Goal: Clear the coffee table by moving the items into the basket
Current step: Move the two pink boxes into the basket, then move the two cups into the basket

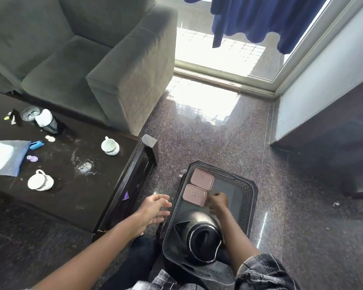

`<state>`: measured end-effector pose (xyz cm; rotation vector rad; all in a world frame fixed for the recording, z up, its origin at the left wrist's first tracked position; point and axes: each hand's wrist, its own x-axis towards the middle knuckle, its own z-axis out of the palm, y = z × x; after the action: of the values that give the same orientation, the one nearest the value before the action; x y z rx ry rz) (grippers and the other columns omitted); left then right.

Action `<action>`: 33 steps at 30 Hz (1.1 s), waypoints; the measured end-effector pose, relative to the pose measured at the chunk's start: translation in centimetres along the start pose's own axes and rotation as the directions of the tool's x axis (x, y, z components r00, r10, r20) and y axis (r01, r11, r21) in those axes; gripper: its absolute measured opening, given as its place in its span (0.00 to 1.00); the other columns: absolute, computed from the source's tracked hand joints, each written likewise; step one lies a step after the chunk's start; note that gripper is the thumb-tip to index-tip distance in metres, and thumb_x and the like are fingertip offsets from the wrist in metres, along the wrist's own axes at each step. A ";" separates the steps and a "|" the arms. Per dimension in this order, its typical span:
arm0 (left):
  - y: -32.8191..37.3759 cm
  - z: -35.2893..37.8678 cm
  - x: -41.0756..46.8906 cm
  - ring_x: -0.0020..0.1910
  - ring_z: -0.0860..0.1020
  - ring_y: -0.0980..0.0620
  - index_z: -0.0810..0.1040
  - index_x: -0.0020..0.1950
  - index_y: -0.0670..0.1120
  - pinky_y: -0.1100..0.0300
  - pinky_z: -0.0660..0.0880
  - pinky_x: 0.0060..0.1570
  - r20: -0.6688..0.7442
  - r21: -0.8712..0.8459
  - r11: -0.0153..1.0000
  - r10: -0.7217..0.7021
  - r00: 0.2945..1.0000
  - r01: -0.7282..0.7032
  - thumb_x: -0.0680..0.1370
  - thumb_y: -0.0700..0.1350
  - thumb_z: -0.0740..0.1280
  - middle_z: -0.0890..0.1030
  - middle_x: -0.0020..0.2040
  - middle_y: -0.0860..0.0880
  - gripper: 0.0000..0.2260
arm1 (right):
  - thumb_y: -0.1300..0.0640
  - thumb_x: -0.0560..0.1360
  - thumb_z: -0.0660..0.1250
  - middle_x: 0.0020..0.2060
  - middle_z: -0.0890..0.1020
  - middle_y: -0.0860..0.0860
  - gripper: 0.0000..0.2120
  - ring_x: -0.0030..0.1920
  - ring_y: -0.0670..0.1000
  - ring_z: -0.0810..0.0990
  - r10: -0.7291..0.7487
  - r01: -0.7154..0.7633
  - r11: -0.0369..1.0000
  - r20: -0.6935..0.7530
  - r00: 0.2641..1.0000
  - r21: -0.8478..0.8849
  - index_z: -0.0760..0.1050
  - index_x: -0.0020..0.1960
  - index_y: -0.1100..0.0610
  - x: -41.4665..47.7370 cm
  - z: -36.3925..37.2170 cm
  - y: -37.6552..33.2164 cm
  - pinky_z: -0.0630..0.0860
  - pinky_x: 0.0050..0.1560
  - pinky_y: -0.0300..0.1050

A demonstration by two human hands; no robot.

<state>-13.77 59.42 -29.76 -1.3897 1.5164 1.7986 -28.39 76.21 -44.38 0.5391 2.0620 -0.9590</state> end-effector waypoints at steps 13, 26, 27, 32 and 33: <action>-4.3 -11.0 -2.6 0.43 0.79 0.53 0.75 0.54 0.49 0.59 0.74 0.46 -0.066 -0.196 0.977 0.078 0.995 -0.089 0.81 0.43 0.56 0.80 0.49 0.52 0.08 | 0.65 0.72 0.66 0.34 0.79 0.49 0.05 0.33 0.48 0.77 -0.540 0.568 0.813 0.197 0.818 -0.130 0.77 0.43 0.55 -16.1 8.2 -8.4 0.72 0.33 0.33; -18.4 -37.0 -8.7 0.41 0.78 0.54 0.74 0.55 0.49 0.61 0.71 0.41 -0.265 -0.487 0.855 0.052 0.963 -0.180 0.81 0.42 0.56 0.79 0.46 0.52 0.08 | 0.65 0.73 0.64 0.26 0.77 0.46 0.04 0.24 0.39 0.74 -0.346 0.675 0.659 0.664 0.663 -0.331 0.78 0.43 0.62 -32.3 37.9 -5.4 0.68 0.26 0.34; -19.0 -38.5 -9.0 0.41 0.78 0.54 0.74 0.55 0.50 0.61 0.71 0.42 -0.275 -0.498 0.845 0.058 0.960 -0.194 0.81 0.42 0.56 0.79 0.47 0.52 0.08 | 0.64 0.73 0.64 0.28 0.77 0.49 0.05 0.24 0.41 0.75 -0.325 0.686 0.642 0.688 0.649 -0.344 0.79 0.44 0.61 -33.2 39.2 -5.6 0.67 0.26 0.35; -19.8 -44.3 -8.9 0.43 0.79 0.54 0.74 0.55 0.50 0.60 0.73 0.42 -0.308 -0.529 0.816 0.071 0.949 -0.233 0.81 0.43 0.56 0.80 0.46 0.53 0.09 | 0.64 0.74 0.62 0.32 0.77 0.49 0.06 0.22 0.39 0.76 -0.272 0.674 0.640 0.712 0.647 -0.368 0.77 0.43 0.55 -35.4 43.7 -8.0 0.67 0.25 0.33; -19.7 -45.1 -8.6 0.43 0.79 0.54 0.74 0.56 0.50 0.60 0.73 0.42 -0.307 -0.531 0.816 0.068 0.949 -0.230 0.81 0.43 0.56 0.80 0.46 0.53 0.09 | 0.64 0.74 0.62 0.32 0.78 0.49 0.07 0.22 0.39 0.76 -0.270 0.666 0.647 0.706 0.655 -0.372 0.76 0.42 0.55 -35.3 44.4 -8.5 0.67 0.26 0.34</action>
<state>24.68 27.56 -28.24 -1.9058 1.2954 2.3661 8.58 34.60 -30.57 -0.6726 1.7714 -0.5608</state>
